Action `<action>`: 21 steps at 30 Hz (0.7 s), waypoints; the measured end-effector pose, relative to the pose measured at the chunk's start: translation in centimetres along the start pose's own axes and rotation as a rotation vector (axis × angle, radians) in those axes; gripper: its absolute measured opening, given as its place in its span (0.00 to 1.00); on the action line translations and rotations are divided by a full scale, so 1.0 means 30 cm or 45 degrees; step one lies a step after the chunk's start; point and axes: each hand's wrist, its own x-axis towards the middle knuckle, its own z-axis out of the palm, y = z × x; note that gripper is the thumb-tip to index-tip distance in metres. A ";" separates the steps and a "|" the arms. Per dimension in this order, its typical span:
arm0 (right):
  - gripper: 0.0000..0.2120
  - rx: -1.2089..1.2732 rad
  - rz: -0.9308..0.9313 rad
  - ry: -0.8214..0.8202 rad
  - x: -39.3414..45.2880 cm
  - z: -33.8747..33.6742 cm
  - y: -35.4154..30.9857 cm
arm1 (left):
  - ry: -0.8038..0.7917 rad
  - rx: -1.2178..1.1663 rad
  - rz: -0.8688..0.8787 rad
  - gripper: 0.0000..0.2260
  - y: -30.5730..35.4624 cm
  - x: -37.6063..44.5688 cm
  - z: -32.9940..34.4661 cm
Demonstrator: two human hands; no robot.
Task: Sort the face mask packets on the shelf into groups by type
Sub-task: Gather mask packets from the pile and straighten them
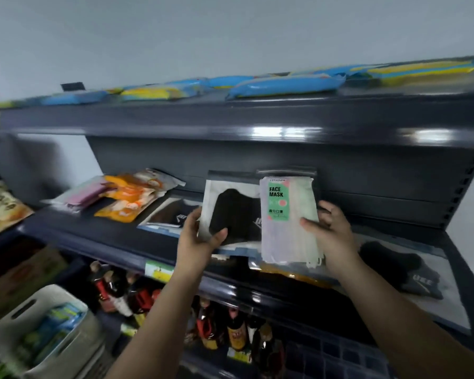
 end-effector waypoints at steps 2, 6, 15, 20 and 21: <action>0.30 0.044 0.011 -0.054 -0.007 0.061 0.012 | 0.055 0.006 0.000 0.22 0.006 -0.004 -0.072; 0.29 0.030 0.004 -0.115 -0.005 0.182 0.029 | 0.181 0.007 -0.006 0.21 0.015 0.006 -0.203; 0.32 -0.038 0.004 -0.066 0.063 0.432 0.049 | 0.221 0.005 -0.126 0.23 -0.039 0.174 -0.468; 0.32 -0.093 0.011 0.018 0.108 0.559 0.056 | 0.138 0.099 -0.257 0.28 -0.088 0.334 -0.574; 0.32 -0.107 0.017 0.037 0.117 0.581 0.059 | 0.114 0.140 -0.260 0.28 -0.096 0.364 -0.590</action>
